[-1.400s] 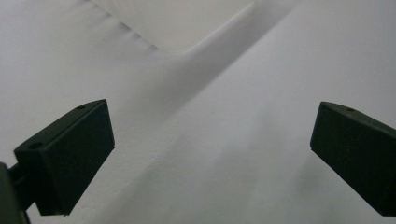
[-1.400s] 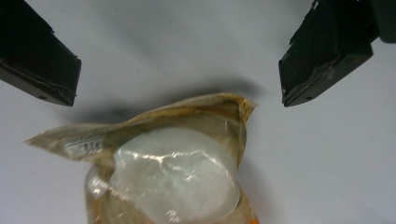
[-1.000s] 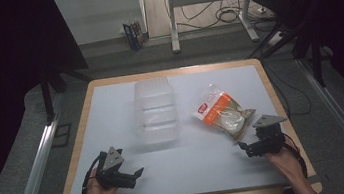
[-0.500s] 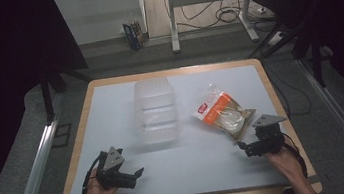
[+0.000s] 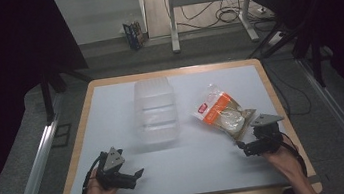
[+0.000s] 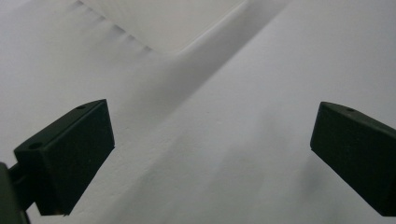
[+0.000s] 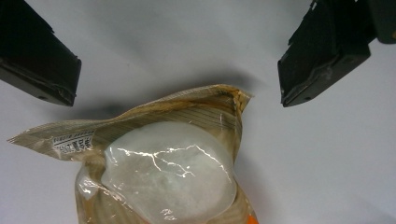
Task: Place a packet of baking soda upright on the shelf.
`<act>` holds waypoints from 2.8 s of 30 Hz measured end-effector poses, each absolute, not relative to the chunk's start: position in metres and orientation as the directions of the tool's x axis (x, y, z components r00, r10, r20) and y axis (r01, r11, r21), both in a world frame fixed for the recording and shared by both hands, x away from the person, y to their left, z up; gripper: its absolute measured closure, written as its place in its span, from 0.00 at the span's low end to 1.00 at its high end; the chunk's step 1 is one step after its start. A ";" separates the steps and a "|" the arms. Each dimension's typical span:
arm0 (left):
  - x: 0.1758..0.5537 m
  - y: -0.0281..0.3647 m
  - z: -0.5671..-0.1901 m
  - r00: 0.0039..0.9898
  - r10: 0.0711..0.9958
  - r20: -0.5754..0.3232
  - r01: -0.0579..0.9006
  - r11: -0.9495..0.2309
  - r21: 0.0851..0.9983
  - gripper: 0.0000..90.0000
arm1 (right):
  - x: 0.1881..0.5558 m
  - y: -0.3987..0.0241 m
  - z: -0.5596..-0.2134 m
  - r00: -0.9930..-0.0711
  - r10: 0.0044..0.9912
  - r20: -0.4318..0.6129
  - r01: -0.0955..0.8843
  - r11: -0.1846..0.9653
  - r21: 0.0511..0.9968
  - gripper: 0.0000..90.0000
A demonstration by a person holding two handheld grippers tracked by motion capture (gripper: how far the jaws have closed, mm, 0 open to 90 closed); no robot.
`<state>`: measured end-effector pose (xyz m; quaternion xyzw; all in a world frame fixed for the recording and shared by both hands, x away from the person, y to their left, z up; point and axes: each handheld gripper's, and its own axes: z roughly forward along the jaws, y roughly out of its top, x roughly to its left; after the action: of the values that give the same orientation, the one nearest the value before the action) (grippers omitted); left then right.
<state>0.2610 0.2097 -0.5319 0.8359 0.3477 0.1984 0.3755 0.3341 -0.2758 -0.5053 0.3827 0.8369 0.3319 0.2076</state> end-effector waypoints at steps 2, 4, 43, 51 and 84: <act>0.261 0.210 -0.532 0.680 0.730 0.072 0.432 -0.477 0.765 0.00 | 0.334 -0.276 -0.505 -0.619 0.780 -0.095 0.502 0.486 0.716 0.00; 0.261 0.209 -0.532 0.682 0.728 0.074 0.430 -0.480 0.765 0.00 | 0.335 -0.275 -0.504 -0.607 0.788 -0.105 0.503 0.483 0.717 0.00; 0.260 0.207 -0.533 0.680 0.727 0.094 0.420 -0.492 0.763 0.00 | 0.374 -0.271 -0.480 -0.606 0.789 -0.094 0.510 0.477 0.716 0.50; 0.259 0.205 -0.533 0.681 0.724 0.110 0.413 -0.504 0.759 0.00 | 0.387 -0.271 -0.474 -0.620 0.775 -0.118 0.502 0.508 0.700 0.81; 0.257 0.200 -0.533 0.704 0.697 0.136 0.380 -0.531 0.757 0.00 | 0.452 -0.293 -0.507 -0.519 0.851 -0.079 0.614 0.436 0.658 0.98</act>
<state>0.2567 0.2003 -0.5330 0.8477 0.3177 0.2171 0.3652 0.4516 -0.2933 -0.5069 0.4455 0.8222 0.2890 0.2048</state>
